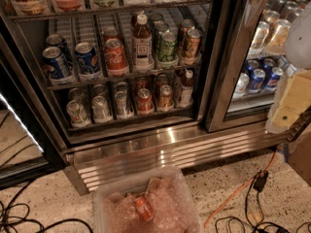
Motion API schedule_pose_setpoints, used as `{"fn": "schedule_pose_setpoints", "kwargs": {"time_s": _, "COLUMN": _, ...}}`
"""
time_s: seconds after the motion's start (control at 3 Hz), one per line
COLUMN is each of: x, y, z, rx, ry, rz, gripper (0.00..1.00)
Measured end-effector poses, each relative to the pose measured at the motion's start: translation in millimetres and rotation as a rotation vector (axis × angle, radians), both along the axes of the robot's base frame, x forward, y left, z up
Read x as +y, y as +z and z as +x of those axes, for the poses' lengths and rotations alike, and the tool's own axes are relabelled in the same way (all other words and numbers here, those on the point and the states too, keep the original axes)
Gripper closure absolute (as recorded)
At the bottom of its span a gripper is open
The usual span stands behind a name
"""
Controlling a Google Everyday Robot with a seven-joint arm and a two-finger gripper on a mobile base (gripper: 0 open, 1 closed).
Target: Pick pepsi can from middle shelf of fridge
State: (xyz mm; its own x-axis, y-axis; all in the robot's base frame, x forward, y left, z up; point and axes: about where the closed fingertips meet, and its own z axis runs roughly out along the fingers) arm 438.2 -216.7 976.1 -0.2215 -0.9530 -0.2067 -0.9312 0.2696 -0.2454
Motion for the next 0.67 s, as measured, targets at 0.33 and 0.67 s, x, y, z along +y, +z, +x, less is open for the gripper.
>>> {"fn": "schedule_pose_setpoints", "kwargs": {"time_s": 0.33, "x": 0.0, "y": 0.0, "z": 0.0, "rx": 0.0, "ry": 0.0, "rz": 0.0, "gripper": 0.0}}
{"fn": "schedule_pose_setpoints", "kwargs": {"time_s": 0.67, "x": 6.0, "y": -1.1, "z": 2.9, "rx": -0.012, "ry": 0.021, "rz": 0.024, "gripper": 0.0}}
